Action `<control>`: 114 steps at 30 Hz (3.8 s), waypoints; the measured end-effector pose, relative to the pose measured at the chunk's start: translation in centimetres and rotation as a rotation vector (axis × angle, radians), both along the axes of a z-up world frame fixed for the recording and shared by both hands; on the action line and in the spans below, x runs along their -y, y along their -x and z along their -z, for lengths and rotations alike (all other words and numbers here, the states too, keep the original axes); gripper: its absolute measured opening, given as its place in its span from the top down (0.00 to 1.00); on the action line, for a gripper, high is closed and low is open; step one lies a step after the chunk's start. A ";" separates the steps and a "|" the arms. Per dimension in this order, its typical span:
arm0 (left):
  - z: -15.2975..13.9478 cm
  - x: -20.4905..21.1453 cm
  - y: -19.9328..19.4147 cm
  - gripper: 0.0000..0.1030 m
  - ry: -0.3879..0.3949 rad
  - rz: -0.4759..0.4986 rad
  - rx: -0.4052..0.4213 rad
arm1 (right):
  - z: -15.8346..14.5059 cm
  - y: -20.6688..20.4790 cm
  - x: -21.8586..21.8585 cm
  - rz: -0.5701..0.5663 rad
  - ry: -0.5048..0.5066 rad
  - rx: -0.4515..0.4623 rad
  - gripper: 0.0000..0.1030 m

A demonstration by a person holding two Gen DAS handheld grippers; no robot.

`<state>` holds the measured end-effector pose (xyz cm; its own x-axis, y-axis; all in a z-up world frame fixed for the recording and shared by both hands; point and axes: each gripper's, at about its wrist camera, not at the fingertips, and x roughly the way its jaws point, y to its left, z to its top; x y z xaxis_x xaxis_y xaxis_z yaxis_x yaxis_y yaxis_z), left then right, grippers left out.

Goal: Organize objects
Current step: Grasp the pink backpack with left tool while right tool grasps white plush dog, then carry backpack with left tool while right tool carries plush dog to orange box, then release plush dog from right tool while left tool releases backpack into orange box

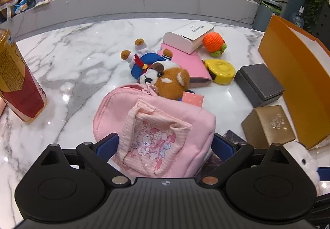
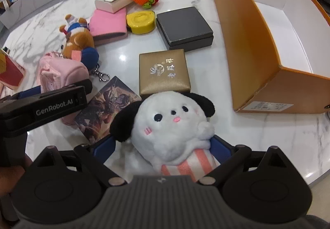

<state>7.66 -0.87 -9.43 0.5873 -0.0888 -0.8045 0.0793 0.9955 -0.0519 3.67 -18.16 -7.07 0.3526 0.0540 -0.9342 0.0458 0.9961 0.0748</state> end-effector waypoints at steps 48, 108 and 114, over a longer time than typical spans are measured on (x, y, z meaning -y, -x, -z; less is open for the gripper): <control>-8.5 -0.7 4.5 0.23 0.022 0.080 0.211 | -3.9 1.7 1.1 -0.018 -0.172 0.092 0.34; -3.6 28.1 4.1 0.19 -0.452 0.958 0.323 | -4.4 -7.8 24.7 0.243 -0.017 0.057 0.30; -3.8 28.0 4.2 0.09 -0.485 0.949 0.339 | -4.6 -7.5 25.0 0.249 -0.017 0.055 0.23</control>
<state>3.44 -28.92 -5.61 0.6432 -0.3379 -0.6871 0.7544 0.4328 0.4935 11.22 -43.12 -2.45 0.4070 -0.0255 -0.9131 0.2849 0.9533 0.1003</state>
